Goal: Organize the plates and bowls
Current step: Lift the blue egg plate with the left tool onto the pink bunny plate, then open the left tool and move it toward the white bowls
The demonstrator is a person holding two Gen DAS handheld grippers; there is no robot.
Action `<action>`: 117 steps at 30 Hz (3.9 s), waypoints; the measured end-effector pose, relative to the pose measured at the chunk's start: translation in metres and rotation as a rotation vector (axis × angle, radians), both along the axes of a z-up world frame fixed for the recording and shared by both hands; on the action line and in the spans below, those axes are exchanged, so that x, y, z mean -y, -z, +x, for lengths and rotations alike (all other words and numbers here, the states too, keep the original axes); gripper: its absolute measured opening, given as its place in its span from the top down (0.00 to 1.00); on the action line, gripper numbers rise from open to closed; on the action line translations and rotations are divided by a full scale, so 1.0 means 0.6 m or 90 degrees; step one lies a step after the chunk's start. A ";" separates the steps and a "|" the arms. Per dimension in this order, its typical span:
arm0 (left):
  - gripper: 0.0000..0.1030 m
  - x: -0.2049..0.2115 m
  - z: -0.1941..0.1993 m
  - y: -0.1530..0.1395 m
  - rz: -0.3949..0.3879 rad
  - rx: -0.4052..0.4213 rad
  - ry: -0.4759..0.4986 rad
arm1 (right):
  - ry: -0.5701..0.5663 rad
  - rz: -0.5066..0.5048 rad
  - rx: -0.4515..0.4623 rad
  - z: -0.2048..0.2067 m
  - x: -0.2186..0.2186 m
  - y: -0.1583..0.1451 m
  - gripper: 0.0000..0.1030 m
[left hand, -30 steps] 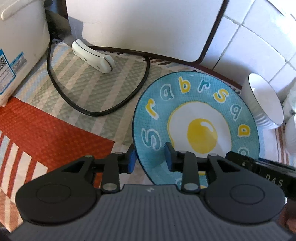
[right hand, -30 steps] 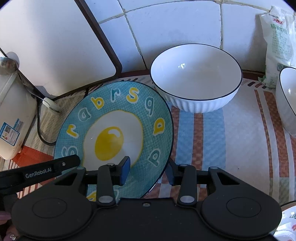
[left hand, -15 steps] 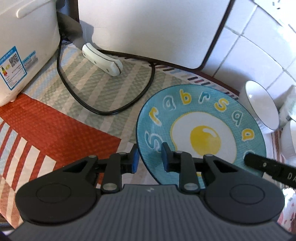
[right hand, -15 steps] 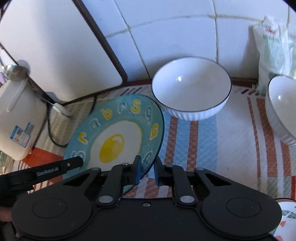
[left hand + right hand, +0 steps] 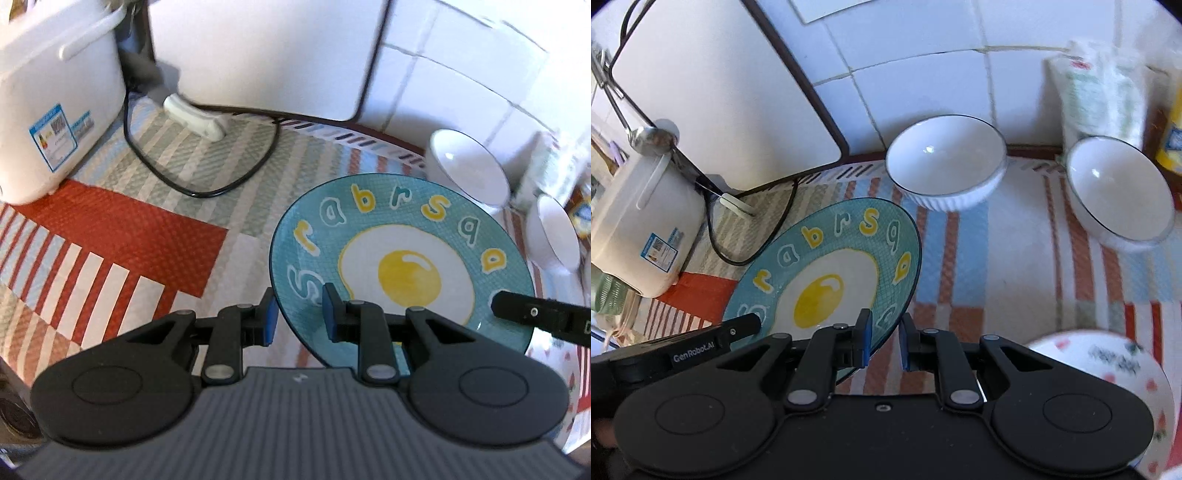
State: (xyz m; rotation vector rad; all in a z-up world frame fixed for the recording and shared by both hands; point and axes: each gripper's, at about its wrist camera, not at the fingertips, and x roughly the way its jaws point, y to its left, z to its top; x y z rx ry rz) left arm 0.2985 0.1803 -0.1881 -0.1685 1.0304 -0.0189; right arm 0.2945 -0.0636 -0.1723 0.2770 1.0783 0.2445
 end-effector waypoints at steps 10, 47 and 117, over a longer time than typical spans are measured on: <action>0.77 0.078 -0.075 -0.059 0.012 0.030 0.041 | 0.018 0.011 0.011 -0.088 0.074 -0.052 0.81; 0.77 0.286 -0.187 -0.061 0.036 0.000 0.213 | 0.120 0.028 -0.032 -0.269 0.291 -0.026 0.80; 0.54 0.311 -0.190 -0.164 0.108 -0.049 0.357 | 0.058 -0.165 0.141 -0.301 0.259 -0.120 0.33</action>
